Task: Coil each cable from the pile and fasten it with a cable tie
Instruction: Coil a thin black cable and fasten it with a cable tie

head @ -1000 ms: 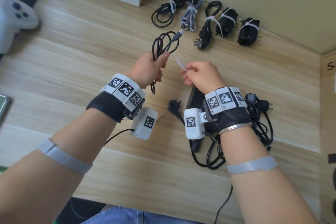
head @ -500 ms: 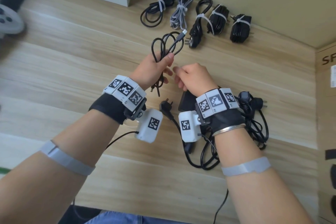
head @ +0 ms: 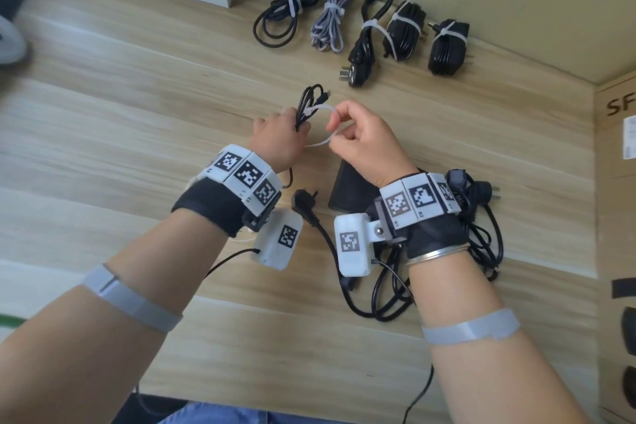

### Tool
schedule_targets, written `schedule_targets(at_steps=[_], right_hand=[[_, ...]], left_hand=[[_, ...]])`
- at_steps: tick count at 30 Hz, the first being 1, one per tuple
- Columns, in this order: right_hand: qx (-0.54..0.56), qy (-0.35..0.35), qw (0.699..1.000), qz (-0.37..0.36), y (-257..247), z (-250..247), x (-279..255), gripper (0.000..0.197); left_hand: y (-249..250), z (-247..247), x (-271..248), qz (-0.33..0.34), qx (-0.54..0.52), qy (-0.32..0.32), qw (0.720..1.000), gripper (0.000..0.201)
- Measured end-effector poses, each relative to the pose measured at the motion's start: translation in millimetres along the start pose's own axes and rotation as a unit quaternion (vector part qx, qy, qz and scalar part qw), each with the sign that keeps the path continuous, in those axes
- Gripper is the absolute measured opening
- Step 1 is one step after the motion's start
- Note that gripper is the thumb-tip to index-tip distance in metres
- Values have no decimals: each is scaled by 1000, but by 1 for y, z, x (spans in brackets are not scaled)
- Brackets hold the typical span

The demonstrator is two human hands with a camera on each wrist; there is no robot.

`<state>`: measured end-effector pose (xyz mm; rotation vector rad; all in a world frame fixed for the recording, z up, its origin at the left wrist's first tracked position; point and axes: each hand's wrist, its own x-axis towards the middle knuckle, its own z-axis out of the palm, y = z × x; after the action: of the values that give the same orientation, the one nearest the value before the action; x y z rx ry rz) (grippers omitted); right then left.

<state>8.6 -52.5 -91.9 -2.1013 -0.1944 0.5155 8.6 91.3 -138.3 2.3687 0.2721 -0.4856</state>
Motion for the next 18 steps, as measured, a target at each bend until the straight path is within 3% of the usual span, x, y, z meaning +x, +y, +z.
schedule_targets(at_steps=[5, 9, 12, 18], right_hand=[[25, 29, 998, -51, -2, 5, 2, 20], [67, 54, 992, -92, -5, 10, 6, 16], [43, 56, 995, -75, -5, 13, 9, 15], [-18, 79, 996, -29, 5, 15, 17, 14]], left_hand=[[-4, 14, 5, 2, 133, -25, 991, 36], [3, 12, 3, 0, 118, -12, 993, 36], [2, 15, 2, 1, 127, -14, 992, 39], [2, 4, -7, 3, -20, -5, 1000, 43]])
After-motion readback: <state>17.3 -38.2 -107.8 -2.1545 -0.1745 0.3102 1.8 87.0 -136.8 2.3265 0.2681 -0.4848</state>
